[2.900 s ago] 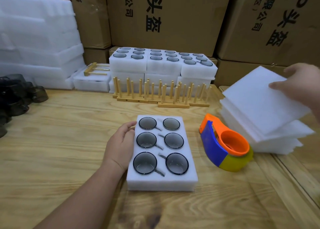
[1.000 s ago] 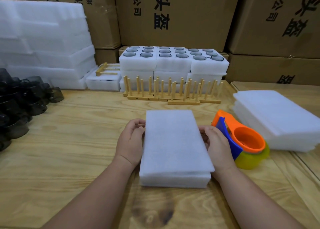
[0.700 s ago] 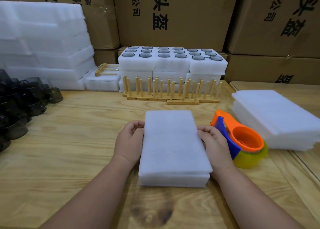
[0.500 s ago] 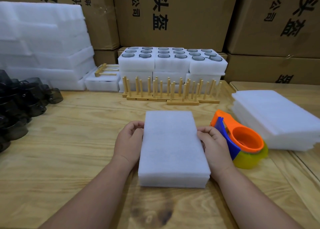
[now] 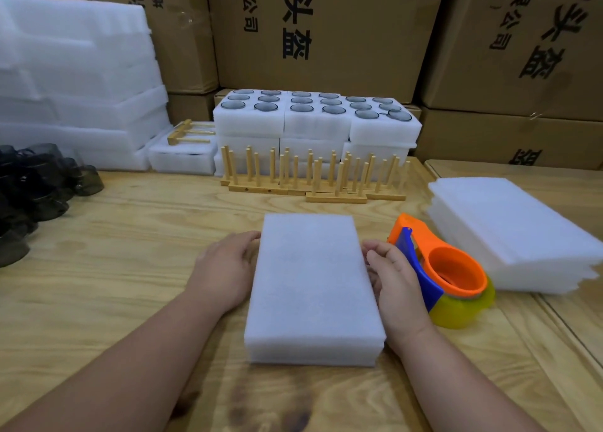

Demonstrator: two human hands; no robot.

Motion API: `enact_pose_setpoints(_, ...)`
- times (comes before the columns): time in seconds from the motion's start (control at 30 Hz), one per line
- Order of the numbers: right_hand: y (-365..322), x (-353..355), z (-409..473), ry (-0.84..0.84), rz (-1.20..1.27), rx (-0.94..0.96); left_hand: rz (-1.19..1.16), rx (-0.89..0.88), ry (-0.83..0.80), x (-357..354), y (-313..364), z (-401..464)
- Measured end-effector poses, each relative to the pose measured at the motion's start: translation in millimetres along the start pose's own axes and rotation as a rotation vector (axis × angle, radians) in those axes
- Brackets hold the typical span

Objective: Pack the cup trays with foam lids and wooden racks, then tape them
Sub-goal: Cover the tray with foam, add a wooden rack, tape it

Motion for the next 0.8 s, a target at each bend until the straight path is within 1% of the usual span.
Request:
enact_pose_setpoints(0.07, 0, 3, -1, -0.013, 0.055, -0.002, 0.126, 0.009, -0.041, -5, -2, 7)
enact_pose_setpoints(0.13, -6, 3, -6, -0.055, 0.127, 0.018, 0.215, -0.021, -0.056, -11, -2, 10)
enact_pose_setpoints(0.2, -26, -2, -11, -0.129, 0.133, 0.107, 0.246, -0.036, -0.040, -12, -1, 9)
enact_pose_setpoints(0.23, -41, -6, -10, -0.157, 0.070, 0.188, 0.240, -0.027, -0.031, -12, -1, 9)
enact_pose_setpoints(0.33, -95, -29, 9, -0.215, -0.251, 0.474, 0.219, -0.007, -0.011, -8, 0, 10)
enact_pose_setpoints(0.37, -110, -38, 19, -0.222, -0.322, 0.531, 0.220, -0.006, -0.008, -8, 1, 9)
enact_pose_setpoints(0.43, -132, -51, 47, -0.179, -0.475, 0.604, 0.217, 0.002, 0.000, -8, 0, 8)
enact_pose_setpoints(0.5, -144, -59, 84, -0.106, -0.729, 0.657, 0.215, 0.008, 0.006, -8, 0, 8)
enact_pose_setpoints(0.57, -144, -60, 122, -0.065, -0.962, 0.601, 0.211, 0.012, 0.010, -9, -2, 9)
enact_pose_setpoints(0.63, -138, -58, 155, -0.070, -1.179, 0.527, 0.207, 0.017, 0.019, -9, -3, 10)
enact_pose_setpoints(0.7, -129, -54, 180, -0.115, -1.358, 0.456, 0.204, 0.022, 0.029, -11, -5, 10)
enact_pose_setpoints(0.8, -114, -56, 200, -0.202, -1.511, 0.371, 0.200, 0.026, 0.041, -13, -5, 11)
Point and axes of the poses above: each hand's wrist, its own z-axis towards the middle knuckle, its own x-axis out of the back of the hand, y = z × x, the point moved 5 cm from there along z, towards the middle knuckle, and after that the axes turned 1 degree about z, right-handed, at the moved point
